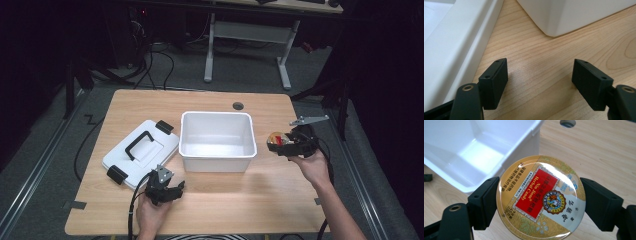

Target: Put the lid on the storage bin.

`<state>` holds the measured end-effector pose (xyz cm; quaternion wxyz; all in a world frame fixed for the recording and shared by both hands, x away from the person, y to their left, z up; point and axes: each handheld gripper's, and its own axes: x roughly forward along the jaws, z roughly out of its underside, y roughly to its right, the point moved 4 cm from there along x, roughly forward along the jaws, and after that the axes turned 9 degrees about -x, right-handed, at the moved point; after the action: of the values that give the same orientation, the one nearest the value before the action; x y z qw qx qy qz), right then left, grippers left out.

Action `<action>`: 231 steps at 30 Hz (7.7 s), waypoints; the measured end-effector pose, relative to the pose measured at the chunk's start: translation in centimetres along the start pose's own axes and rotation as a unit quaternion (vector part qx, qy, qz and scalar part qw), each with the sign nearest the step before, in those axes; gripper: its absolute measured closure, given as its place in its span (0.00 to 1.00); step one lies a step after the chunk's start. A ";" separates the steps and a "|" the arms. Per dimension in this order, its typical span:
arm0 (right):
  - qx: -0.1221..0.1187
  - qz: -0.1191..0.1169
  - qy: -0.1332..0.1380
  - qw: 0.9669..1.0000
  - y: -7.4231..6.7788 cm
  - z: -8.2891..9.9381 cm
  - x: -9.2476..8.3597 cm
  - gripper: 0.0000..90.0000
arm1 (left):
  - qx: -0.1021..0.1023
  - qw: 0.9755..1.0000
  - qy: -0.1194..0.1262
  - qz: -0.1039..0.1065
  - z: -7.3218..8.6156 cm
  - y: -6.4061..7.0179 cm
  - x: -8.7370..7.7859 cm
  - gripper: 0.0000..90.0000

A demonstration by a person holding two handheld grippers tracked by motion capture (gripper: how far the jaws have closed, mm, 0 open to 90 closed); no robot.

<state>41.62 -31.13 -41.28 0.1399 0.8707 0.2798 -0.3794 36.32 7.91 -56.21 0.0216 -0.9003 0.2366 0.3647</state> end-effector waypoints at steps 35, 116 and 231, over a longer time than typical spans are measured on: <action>-0.080 -0.051 0.015 0.995 -5.0 -8.2 1.2 0.23 | 0.001 1.000 0.000 0.000 0.0 0.0 0.0 0.33; -0.129 -0.085 -0.147 0.977 -7.2 -5.4 8.5 0.22 | 0.001 1.000 0.000 0.000 0.0 0.0 0.0 0.33; 0.106 -0.022 0.129 0.986 -0.9 10.4 2.9 0.40 | 0.001 1.000 0.000 0.000 0.0 0.0 0.0 0.34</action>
<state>36.63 -34.04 -50.47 0.0013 0.9159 0.2734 -0.2938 36.36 7.92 -56.20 0.0225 -0.9003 0.2364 0.3647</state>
